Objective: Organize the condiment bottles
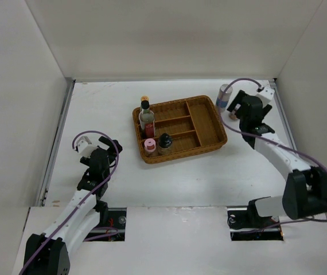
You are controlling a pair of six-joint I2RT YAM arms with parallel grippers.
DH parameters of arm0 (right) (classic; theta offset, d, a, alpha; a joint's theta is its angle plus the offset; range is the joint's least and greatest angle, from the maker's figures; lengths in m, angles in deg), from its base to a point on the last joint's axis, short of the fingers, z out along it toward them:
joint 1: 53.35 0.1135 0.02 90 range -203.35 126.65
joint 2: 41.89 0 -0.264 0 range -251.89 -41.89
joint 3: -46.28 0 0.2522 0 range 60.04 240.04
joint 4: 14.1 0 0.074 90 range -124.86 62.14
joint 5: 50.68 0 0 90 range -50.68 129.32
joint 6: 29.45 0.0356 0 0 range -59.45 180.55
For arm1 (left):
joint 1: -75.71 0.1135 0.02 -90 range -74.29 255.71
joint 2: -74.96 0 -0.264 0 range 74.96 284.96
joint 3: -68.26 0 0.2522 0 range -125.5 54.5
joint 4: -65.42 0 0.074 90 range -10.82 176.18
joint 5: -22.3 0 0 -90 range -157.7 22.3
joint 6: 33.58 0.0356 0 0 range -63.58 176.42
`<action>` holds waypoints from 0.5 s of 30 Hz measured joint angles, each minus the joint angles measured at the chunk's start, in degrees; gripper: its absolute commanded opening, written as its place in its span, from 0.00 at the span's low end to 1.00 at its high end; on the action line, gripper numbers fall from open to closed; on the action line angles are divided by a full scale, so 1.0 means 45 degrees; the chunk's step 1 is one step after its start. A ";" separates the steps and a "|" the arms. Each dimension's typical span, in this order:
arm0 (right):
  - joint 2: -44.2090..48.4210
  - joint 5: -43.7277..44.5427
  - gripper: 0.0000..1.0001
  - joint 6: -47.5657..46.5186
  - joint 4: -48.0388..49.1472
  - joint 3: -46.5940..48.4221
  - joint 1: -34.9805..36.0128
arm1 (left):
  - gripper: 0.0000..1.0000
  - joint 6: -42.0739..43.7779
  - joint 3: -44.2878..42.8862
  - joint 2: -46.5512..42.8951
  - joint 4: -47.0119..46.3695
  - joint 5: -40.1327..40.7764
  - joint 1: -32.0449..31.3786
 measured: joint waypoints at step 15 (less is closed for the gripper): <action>-0.6450 -0.3390 1.00 -0.1098 0.0350 0.3633 -0.3429 | 1.00 0.0000 0.0029 0.0136 -0.0272 -0.0107 0.0005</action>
